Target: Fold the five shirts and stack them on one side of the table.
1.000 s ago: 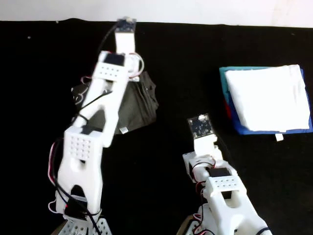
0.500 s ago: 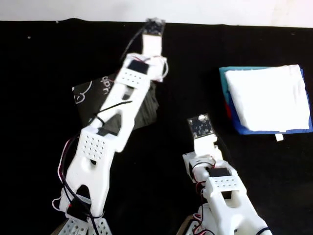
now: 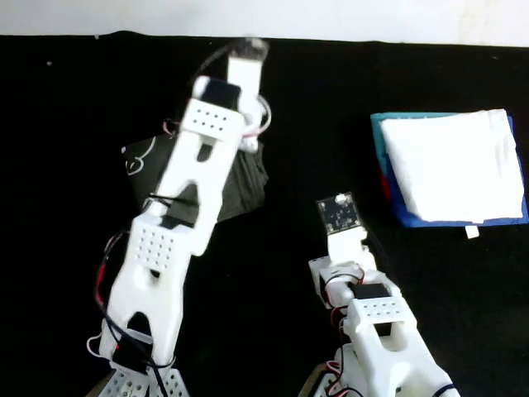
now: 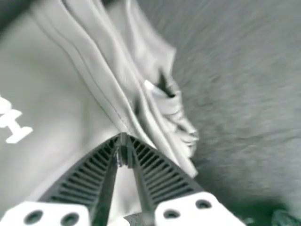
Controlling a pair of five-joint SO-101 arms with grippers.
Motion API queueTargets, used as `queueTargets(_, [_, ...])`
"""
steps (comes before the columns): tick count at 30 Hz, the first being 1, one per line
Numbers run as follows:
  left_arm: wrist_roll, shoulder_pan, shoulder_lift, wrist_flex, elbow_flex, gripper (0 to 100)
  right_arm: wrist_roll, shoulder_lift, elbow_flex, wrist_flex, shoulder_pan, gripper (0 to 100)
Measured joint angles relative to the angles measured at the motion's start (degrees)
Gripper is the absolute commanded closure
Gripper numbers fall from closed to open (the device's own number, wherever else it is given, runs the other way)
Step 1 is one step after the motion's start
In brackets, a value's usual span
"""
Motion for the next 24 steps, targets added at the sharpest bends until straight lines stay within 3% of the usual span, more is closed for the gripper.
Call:
queueTargets(8, [0.0, 3.43, 11.25, -1.14, -9.76, 99, 0.0, 0.0, 0.0, 0.0, 0.0, 99.1])
queueTargets(17, [0.0, 5.45, 13.8, -0.62, -20.84, 99, 0.0, 0.0, 0.0, 0.0, 0.0, 99.1])
queueTargets(24, [0.0, 5.71, 13.8, 11.08, -33.67, 99, 0.0, 0.0, 0.0, 0.0, 0.0, 99.1])
